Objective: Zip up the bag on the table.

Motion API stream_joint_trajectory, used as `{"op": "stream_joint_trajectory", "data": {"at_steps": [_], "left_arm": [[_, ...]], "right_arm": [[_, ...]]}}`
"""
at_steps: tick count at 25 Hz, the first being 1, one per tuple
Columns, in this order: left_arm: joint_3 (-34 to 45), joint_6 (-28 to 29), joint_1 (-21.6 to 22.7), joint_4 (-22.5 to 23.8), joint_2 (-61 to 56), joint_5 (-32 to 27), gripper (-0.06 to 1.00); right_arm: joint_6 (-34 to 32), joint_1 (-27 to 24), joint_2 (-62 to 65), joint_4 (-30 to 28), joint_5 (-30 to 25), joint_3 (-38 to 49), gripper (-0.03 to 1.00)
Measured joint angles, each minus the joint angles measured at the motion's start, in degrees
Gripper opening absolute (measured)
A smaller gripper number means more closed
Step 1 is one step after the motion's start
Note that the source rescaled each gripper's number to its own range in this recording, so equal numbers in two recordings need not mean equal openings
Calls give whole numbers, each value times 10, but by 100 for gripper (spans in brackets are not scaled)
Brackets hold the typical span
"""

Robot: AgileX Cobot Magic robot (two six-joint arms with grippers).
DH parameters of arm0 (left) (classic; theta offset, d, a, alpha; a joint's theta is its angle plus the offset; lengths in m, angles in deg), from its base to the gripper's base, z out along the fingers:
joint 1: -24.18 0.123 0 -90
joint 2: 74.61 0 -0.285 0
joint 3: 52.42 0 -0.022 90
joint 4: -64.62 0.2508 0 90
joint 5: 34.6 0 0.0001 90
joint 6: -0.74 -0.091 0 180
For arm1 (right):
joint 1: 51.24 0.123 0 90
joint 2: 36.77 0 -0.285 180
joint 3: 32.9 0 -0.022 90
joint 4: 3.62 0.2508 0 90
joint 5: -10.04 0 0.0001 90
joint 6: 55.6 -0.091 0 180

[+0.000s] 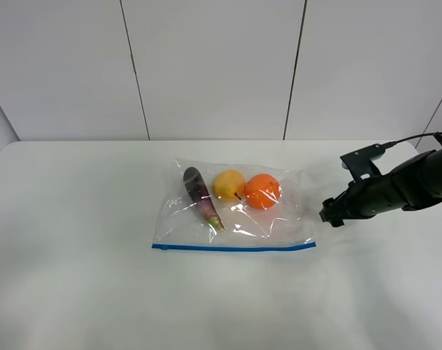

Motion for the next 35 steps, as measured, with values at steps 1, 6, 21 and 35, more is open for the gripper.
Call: {"op": "stream_joint_trajectory", "data": {"at_steps": [1, 6, 21, 35], "left_arm": [[0, 0, 0, 0, 0, 0, 82], [0, 0, 0, 0, 0, 0, 82], [0, 0, 0, 0, 0, 0, 82], [0, 0, 0, 0, 0, 0, 82]], "right_arm": [[0, 0, 0, 0, 6, 0, 85], [-7, 0, 0, 0, 10, 0, 85], [-55, 0, 17, -1, 12, 11, 85], [-55, -5, 132, -5, 38, 36, 85]]}}
